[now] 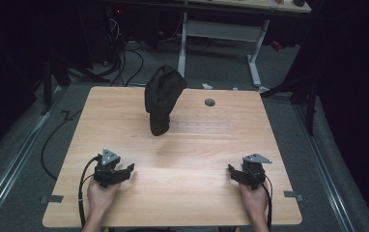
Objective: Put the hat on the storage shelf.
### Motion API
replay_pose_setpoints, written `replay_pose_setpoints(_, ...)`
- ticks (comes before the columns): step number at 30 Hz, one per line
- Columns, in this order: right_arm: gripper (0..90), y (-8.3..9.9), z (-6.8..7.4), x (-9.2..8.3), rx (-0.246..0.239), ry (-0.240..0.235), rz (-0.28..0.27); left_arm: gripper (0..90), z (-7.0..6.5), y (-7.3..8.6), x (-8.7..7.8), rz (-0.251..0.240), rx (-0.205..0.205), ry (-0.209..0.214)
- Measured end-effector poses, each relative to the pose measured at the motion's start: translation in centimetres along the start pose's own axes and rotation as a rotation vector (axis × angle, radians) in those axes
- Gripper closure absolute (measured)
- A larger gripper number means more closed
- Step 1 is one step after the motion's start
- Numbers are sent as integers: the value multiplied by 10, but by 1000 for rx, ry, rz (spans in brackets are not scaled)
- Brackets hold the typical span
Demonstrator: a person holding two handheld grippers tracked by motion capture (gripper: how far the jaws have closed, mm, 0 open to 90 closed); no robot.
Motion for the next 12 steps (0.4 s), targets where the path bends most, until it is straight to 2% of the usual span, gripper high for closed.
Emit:
replay_pose_setpoints(2, 333, 0, 0, 0, 0, 0, 0, 330, 2, 5, 5, 15, 18, -33)
replay_pose_setpoints(4, 332, 0, 0, 0, -2, 0, 0, 307, 2, 5, 5, 14, 25, -46)
replay_pose_setpoints(12, 332, 0, 0, 0, -2, 0, 0, 292, 2, 5, 5, 20, 18, -39)
Point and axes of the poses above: each handheld gripper's, and its own axes: x roughly forward along the jaws, y roughly out of its underside, z roughly to its left, the point moved 9 cm from there along x, roughly forward along the jaws, and after that the axes turned 7 degrees about -x, right-handed, at the moved point
